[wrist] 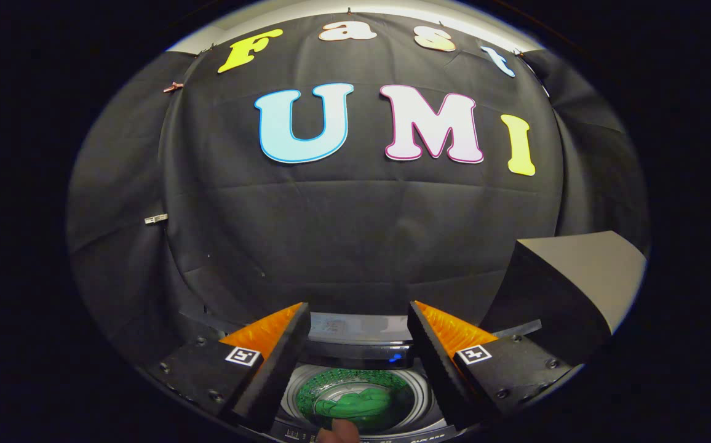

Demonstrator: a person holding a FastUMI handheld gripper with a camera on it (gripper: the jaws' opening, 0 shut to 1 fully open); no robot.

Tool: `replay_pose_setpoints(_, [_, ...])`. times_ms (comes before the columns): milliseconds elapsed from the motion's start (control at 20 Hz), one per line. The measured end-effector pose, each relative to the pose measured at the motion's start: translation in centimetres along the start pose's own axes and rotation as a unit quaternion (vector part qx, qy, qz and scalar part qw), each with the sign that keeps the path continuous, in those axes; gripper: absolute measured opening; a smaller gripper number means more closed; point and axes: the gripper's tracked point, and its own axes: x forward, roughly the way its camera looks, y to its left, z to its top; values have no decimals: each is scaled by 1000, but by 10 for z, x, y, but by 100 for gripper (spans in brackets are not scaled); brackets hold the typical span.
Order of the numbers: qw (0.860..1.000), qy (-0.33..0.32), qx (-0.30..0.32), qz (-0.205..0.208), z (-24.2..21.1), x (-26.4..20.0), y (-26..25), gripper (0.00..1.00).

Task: Put the clothes into the washing machine and then close the washing machine lid.

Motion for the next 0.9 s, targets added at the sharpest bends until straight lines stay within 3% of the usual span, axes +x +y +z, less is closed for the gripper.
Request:
replay_pose_setpoints(200, [1000, 10, -3, 12, -38, -6, 4, 100])
replay_pose_setpoints(450, [1000, 5, -15, -14, -58, -26, -12, 100])
replay_pose_setpoints(700, [999, -12, -10, -29, -54, -50, -31, 100])
replay_pose_setpoints(900, [998, -41, -26, -43, -24, -77, -41, 100])
